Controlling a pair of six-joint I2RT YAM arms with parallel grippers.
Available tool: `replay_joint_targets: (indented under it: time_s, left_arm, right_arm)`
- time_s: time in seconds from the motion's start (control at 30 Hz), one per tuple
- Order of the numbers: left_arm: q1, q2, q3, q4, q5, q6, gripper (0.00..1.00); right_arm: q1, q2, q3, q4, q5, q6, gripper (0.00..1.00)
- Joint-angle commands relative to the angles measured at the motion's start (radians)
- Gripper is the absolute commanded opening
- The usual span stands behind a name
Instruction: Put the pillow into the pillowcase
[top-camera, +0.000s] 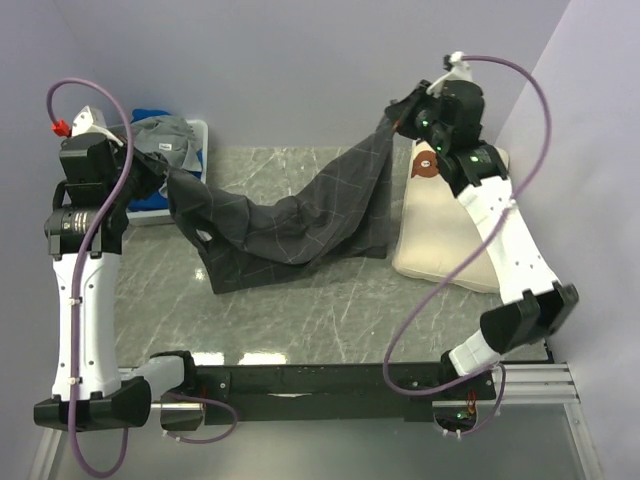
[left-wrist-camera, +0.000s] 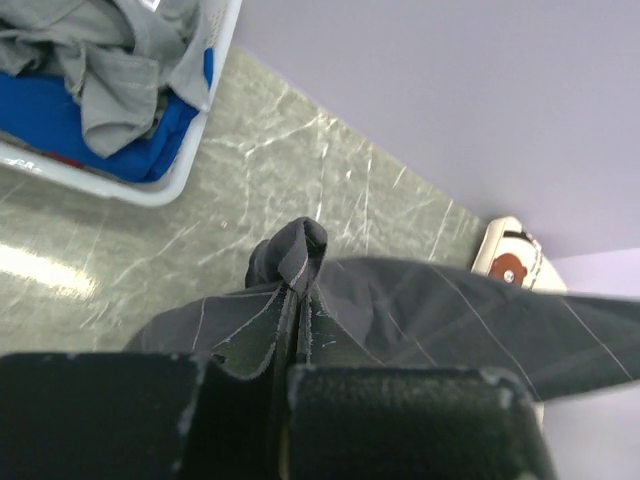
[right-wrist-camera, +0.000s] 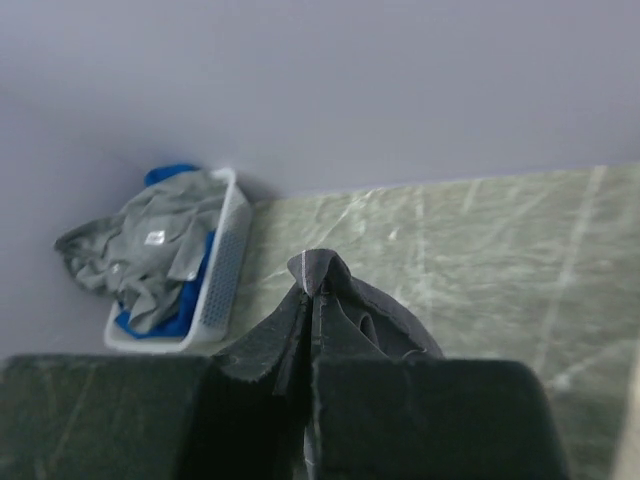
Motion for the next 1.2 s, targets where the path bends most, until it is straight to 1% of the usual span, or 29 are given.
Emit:
replay_joint_targets:
  time_s: [0.0,0.1,0.17,0.2,0.23,0.3,0.33,0.37,0.4,0.43,0.47,0.53,0.57,0.63,0.7,0.73,0.77,0.8,0.83,0.87,0.9,0.93,0.97,1.0,1.03,1.07,1.1,1.13,1.17]
  left_arm:
    - [-0.002,-0.031,0.126,-0.053,-0.019,0.048,0.04]
    - [-0.002,-0.046,0.197,-0.096,-0.038,0.029,0.06]
    - [-0.002,-0.061,0.200,-0.081,-0.033,0.022,0.08]
    - [-0.001,-0.069,0.197,-0.079,-0.033,0.019,0.09]
    - [-0.002,-0.064,0.194,-0.082,-0.036,0.019,0.09]
    - [-0.002,-0.051,0.185,-0.110,-0.039,0.007,0.04]
    - [-0.001,-0.054,0.171,-0.113,-0.030,-0.002,0.01]
    - [-0.001,-0.063,0.123,-0.107,-0.024,-0.014,0.01]
    - [-0.002,-0.099,0.084,-0.067,-0.015,-0.037,0.01]
    - [-0.002,-0.118,0.043,-0.040,0.009,-0.047,0.01]
    - [-0.002,-0.135,-0.025,-0.018,0.020,-0.053,0.01]
    - [-0.002,-0.137,-0.053,0.002,0.080,-0.031,0.01]
    - [-0.002,-0.129,-0.062,0.008,0.126,-0.016,0.01]
    - [-0.008,-0.120,-0.082,0.036,0.244,0.030,0.01]
    - [-0.016,-0.126,-0.088,0.040,0.272,0.060,0.01]
    - [-0.027,-0.132,-0.099,0.051,0.274,0.064,0.01]
    - [-0.027,-0.136,-0.100,0.053,0.260,0.064,0.01]
    - [-0.028,-0.146,-0.103,0.056,0.254,0.056,0.01]
    - [-0.027,-0.146,-0.106,0.057,0.251,0.051,0.01]
    - [-0.028,-0.143,-0.105,0.053,0.238,0.047,0.01]
    - [-0.027,-0.132,-0.106,0.053,0.231,0.029,0.01]
    - [-0.028,-0.127,-0.114,0.053,0.218,0.019,0.01]
    - [-0.028,-0.123,-0.117,0.054,0.197,0.009,0.01]
    - [-0.030,-0.112,-0.122,0.056,0.168,-0.016,0.01]
    - [-0.028,-0.107,-0.125,0.057,0.156,-0.025,0.01]
    - [-0.028,-0.101,-0.126,0.059,0.143,-0.036,0.01]
    - [-0.028,-0.095,-0.128,0.063,0.120,-0.056,0.01]
    - [-0.027,-0.094,-0.136,0.070,0.108,-0.065,0.01]
    - [-0.028,-0.095,-0.140,0.083,0.100,-0.082,0.01]
  right_arm:
    - [0.040,0.068,0.120,0.162,-0.157,0.016,0.00]
    - [0.058,0.120,0.226,0.147,-0.163,0.012,0.00]
    - [0.055,0.175,0.298,0.073,-0.119,0.003,0.00]
    - [0.053,0.199,0.382,0.027,-0.078,-0.010,0.00]
    - [0.049,0.248,0.423,-0.066,-0.030,-0.017,0.00]
    - [0.018,0.288,0.492,-0.135,0.004,-0.024,0.00]
    - [0.004,0.321,0.501,-0.189,0.013,-0.029,0.01]
    - [-0.006,0.338,0.510,-0.206,0.024,-0.035,0.06]
    - [-0.034,0.359,0.524,-0.232,0.032,-0.034,0.06]
    - [-0.045,0.405,0.541,-0.293,0.033,-0.029,0.03]
    - [-0.055,0.423,0.562,-0.318,0.007,-0.029,0.00]
    - [-0.056,0.424,0.526,-0.305,-0.023,-0.034,0.00]
    - [-0.049,0.407,0.447,-0.280,-0.033,-0.031,0.00]
    - [-0.026,0.372,0.385,-0.225,-0.042,-0.034,0.00]
    - [-0.005,0.374,0.391,-0.238,-0.034,-0.058,0.06]
    - [0.016,0.399,0.414,-0.287,-0.008,-0.070,0.10]
    - [0.030,0.413,0.458,-0.316,0.028,-0.076,0.25]
    - [0.040,0.423,0.466,-0.350,0.095,-0.101,0.37]
    - [0.067,0.422,0.463,-0.359,0.130,-0.110,0.49]
    - [0.081,0.410,0.420,-0.363,0.166,-0.125,0.72]
    - [0.098,0.384,0.374,-0.323,0.209,-0.138,0.79]
    - [0.122,0.308,0.316,-0.288,0.276,-0.149,0.85]
    - [0.165,0.261,0.193,-0.254,0.317,-0.156,0.99]
    - [0.190,0.171,0.129,-0.185,0.344,-0.156,1.00]
    - [0.211,0.123,0.071,-0.157,0.366,-0.150,1.00]
    - [0.260,0.077,-0.056,-0.128,0.366,-0.127,1.00]
    - [0.295,-0.023,-0.132,-0.047,0.362,-0.120,1.00]
    - [0.335,-0.076,-0.286,-0.001,0.384,-0.106,1.00]
    - [0.445,-0.125,-0.368,0.049,0.403,-0.080,1.00]
